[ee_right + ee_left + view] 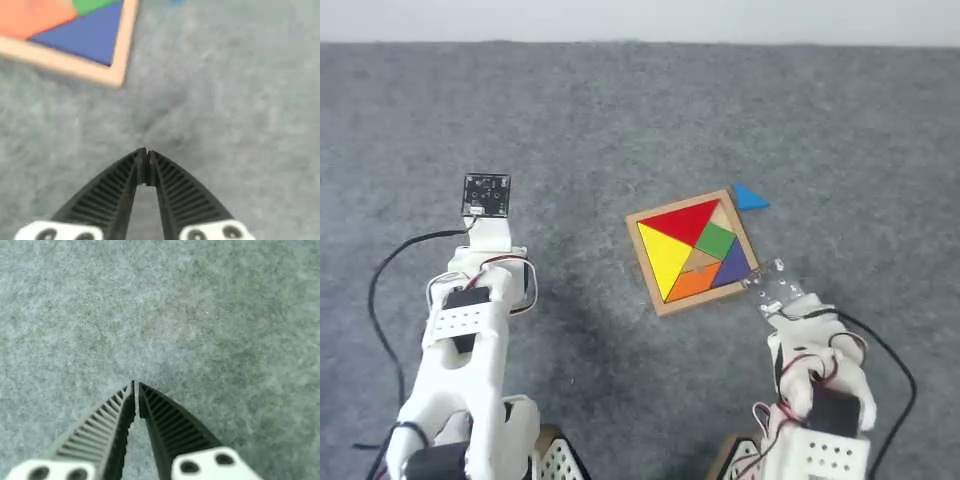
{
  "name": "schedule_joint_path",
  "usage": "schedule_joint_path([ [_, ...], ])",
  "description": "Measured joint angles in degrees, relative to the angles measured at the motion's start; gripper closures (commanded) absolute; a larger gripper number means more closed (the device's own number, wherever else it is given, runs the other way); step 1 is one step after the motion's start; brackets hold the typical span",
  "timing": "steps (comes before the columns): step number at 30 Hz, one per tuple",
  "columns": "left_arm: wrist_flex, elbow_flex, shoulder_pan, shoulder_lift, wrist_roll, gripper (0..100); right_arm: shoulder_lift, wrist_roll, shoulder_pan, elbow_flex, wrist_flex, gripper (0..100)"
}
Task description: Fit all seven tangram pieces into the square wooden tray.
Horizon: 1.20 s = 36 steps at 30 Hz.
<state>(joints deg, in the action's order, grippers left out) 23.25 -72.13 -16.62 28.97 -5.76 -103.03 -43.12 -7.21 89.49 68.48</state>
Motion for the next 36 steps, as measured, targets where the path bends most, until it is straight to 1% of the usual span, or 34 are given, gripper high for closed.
schedule_joint_path([
  [4,0.00,0.00,0.88,0.00,0.00,98,0.70,0.53,0.18,-8.44,1.58,98.9],
  [8,0.00,0.00,0.97,0.00,-0.09,98,12.84,2.81,-0.44,-17.76,1.32,98.9],
  [10,0.00,0.00,0.97,0.00,-0.09,98,22.42,4.48,-0.18,-23.56,0.44,98.9],
  [13,0.00,0.00,0.97,0.00,-0.09,98,40.88,6.86,0.00,-34.55,-0.18,98.9],
  [21,0.00,0.00,0.97,0.00,-0.09,98,89.93,7.03,9.14,-67.96,2.37,98.9],
  [23,0.00,0.00,0.97,0.00,-0.09,98,100.04,7.03,11.52,-75.78,3.25,96.5],
  [24,0.00,0.00,0.97,0.00,-0.09,98,104.00,7.03,12.22,-79.12,4.22,92.4],
  [27,0.00,0.00,0.97,0.00,-0.09,98,113.32,3.78,13.36,-89.23,8.35,77.1],
  [28,0.00,0.00,0.97,0.00,-0.09,98,115.87,1.93,13.45,-92.48,9.41,74.5],
  [33,0.00,0.00,0.97,0.00,-0.09,98,125.98,-2.64,13.54,-105.49,10.20,76.0],
  [36,0.00,0.00,0.97,0.00,-0.09,98,130.99,-7.38,13.54,-110.51,10.99,72.9],
])
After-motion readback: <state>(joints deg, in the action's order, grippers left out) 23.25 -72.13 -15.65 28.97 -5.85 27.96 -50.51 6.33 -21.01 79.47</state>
